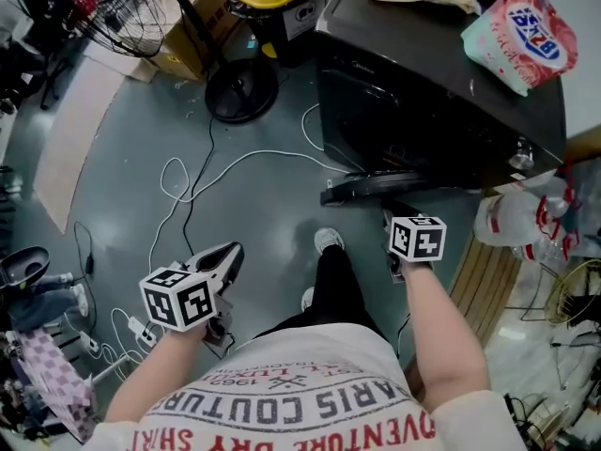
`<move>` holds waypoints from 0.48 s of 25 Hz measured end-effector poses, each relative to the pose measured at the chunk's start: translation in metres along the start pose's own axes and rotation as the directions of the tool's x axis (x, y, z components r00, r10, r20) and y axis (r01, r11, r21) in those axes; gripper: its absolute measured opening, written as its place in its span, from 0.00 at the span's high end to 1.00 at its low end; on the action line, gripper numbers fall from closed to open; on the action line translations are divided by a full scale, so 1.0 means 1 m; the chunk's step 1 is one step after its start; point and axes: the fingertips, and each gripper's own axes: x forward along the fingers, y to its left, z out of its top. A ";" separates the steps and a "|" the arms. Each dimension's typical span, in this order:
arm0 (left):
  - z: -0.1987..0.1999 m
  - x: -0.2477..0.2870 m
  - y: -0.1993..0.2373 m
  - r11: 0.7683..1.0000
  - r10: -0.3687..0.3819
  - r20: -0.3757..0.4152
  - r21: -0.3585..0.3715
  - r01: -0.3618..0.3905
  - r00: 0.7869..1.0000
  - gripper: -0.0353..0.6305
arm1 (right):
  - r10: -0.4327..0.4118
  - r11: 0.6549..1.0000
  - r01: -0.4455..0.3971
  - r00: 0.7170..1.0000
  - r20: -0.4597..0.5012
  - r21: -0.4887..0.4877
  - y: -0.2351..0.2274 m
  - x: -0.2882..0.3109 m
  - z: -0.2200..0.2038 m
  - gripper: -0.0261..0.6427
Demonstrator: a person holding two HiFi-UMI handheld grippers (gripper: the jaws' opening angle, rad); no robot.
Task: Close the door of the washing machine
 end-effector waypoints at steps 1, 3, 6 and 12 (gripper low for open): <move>0.005 0.002 0.001 1.000 0.004 0.004 -0.007 -0.004 1.000 0.90 | 0.000 1.000 0.000 1.000 -0.004 0.005 -0.003 0.004 0.003 0.93; 0.016 0.007 0.000 1.000 0.009 0.015 -0.021 -0.009 1.000 0.90 | 0.001 1.000 -0.001 1.000 -0.010 0.010 -0.008 0.010 0.011 0.93; 0.030 0.014 -0.001 0.999 0.016 0.021 -0.032 -0.016 1.000 0.90 | 0.006 1.000 -0.006 1.000 -0.022 0.010 -0.012 0.018 0.024 0.93; 0.059 0.030 0.000 0.997 0.030 0.039 -0.074 -0.027 0.999 0.90 | -0.006 1.000 0.006 1.000 0.008 0.026 -0.024 0.034 0.055 0.93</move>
